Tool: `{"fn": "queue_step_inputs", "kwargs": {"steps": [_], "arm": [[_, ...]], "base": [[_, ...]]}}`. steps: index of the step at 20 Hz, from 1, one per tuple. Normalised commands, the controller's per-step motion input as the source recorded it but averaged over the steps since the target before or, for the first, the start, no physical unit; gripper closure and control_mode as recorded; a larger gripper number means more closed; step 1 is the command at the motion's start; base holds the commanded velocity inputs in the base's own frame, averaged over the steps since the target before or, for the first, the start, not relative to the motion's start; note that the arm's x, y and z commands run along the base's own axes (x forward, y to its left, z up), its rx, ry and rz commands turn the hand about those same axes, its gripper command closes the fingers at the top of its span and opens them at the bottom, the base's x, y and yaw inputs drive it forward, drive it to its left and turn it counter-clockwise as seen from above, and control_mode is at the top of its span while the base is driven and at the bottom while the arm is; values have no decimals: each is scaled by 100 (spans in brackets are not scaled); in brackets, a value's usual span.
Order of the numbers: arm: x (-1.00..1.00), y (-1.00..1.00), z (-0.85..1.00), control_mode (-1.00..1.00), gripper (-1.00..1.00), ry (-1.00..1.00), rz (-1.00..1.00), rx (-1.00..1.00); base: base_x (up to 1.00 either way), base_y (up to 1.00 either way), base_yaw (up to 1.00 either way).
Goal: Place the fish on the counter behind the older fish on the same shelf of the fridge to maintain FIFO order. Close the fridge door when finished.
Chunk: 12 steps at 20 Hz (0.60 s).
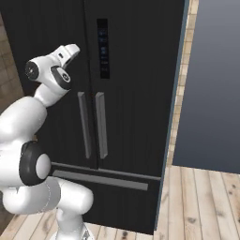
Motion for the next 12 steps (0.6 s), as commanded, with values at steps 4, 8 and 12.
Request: {"fn": "queue_step_inputs", "kwargs": {"steps": [4, 8, 12], "arm": [[67, -10, 0, -100, -100, -1, 10, 12], [83, 0, 0, -100, -100, 0, 5, 10], [86, 0, 0, -100, -100, 0, 2, 7]], "base": [[0, 0, 0], [0, 0, 0], [0, 0, 0]]}}
